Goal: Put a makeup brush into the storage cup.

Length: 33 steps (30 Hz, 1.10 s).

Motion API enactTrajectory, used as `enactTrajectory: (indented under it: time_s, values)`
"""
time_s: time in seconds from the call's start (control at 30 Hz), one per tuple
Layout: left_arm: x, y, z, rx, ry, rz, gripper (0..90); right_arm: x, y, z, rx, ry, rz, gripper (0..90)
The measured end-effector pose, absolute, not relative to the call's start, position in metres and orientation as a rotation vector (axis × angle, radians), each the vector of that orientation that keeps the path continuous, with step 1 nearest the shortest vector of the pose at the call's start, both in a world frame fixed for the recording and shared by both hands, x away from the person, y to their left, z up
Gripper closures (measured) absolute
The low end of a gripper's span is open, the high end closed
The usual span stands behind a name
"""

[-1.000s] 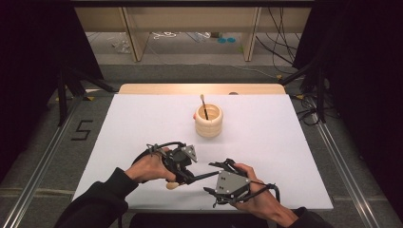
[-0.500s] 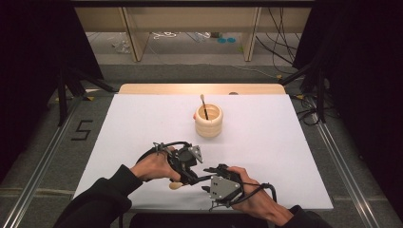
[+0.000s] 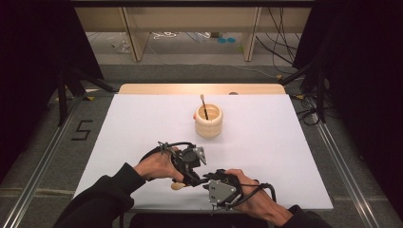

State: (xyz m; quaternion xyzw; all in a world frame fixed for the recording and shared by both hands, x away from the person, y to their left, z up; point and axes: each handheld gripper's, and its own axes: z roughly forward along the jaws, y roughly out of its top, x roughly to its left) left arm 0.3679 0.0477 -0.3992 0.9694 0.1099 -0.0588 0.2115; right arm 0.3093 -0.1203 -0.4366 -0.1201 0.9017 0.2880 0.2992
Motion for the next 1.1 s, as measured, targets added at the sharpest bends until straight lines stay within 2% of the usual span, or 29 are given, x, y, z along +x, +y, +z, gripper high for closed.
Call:
enactTrajectory:
  time_s: [0.1,0.13,0.17,0.23,0.3,0.4,0.47,0.77,0.93,0.97,1.1]
  values:
    - [0.3676,0.0461,-0.3993,2.694,0.308,-0.170,77.8,0.3050,-0.1208,-0.4382,-0.237,2.429,0.760,68.3]
    - [0.3700,0.0467,-0.3980,2.729,0.260,-0.167,77.8,0.3050,-0.1207,-0.4383,-0.240,2.429,0.759,68.7]
    - [0.3676,0.0455,-0.3994,2.696,0.305,-0.172,77.8,0.3044,-0.1200,-0.4389,-0.227,2.427,0.769,69.3]
    - [0.3700,0.0460,-0.3979,2.731,0.257,-0.168,77.8,0.3032,-0.1194,-0.4399,-0.202,2.431,0.773,69.9]
    - [0.3672,0.0448,-0.3996,2.701,0.304,-0.179,77.8,0.3053,-0.1194,-0.4393,-0.245,2.435,0.759,70.6]
    - [0.3692,0.0443,-0.3994,2.730,0.255,-0.180,77.8,0.3093,-0.1184,-0.4374,-0.332,2.425,0.756,73.1]
    - [0.3668,0.0429,-0.4010,2.703,0.295,-0.182,77.8,0.3103,-0.1184,-0.4379,-0.350,2.411,0.751,74.5]
    - [0.3671,0.0423,-0.4008,2.707,0.293,-0.190,77.8,0.3070,-0.1196,-0.4403,-0.255,2.471,0.743,76.3]
    - [0.3666,0.0422,-0.4009,2.705,0.289,-0.186,77.7,0.3110,-0.1186,-0.4400,-0.326,2.465,0.751,77.4]
    - [0.3687,0.0429,-0.3997,2.735,0.243,-0.183,77.7,0.3108,-0.1184,-0.4401,-0.333,2.460,0.747,77.7]
    - [0.3657,0.0425,-0.4013,2.706,0.286,-0.206,77.7,0.3086,-0.1186,-0.4404,-0.317,2.470,0.738,78.1]
